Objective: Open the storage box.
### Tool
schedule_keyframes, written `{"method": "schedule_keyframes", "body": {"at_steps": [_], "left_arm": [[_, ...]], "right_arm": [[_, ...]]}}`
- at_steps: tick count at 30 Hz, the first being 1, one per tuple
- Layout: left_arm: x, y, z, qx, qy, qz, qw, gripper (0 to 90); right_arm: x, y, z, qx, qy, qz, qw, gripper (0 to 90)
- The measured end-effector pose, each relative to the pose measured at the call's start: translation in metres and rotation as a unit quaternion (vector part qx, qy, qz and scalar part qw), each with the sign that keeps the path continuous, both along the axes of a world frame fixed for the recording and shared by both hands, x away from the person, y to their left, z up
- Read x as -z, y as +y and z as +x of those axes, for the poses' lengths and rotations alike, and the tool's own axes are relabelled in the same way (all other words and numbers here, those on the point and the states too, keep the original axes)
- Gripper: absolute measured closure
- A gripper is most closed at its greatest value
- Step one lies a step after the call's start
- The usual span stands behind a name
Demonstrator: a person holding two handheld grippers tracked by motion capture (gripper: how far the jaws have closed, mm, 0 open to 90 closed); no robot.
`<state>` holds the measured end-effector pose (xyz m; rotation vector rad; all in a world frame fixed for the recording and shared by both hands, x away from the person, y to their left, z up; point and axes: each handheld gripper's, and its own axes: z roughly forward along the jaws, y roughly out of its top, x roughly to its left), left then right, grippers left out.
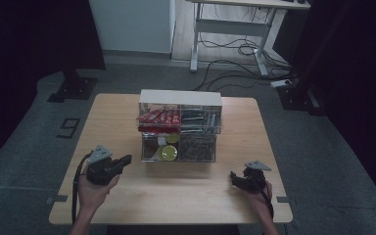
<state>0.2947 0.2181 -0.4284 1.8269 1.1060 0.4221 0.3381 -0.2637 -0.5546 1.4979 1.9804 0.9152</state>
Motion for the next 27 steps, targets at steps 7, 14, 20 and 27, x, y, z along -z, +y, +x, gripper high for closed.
{"method": "schedule_keyframes", "body": {"at_steps": [7, 14, 20, 27], "left_arm": [[-0.016, -0.016, 0.009, 0.021, -0.008, 0.0, 0.9997, 90.0], [-0.029, -0.022, 0.014, 0.036, -0.013, -0.009, 0.9992, 90.0], [-0.042, -0.03, 0.022, 0.047, -0.019, -0.009, 0.9987, 90.0], [-0.048, -0.04, 0.03, 0.055, -0.024, 0.007, 0.9982, 90.0]], "right_arm": [[0.0, 0.0, 0.0, 0.0, 0.0, 0.0, 1.0, 25.7], [0.0, 0.0, 0.0, 0.0, 0.0, 0.001, 1.0, 25.7], [0.0, 0.0, 0.0, 0.0, 0.0, 0.0, 1.0, 25.8], [0.0, 0.0, 0.0, 0.0, 0.0, 0.001, 1.0, 26.0]]}}
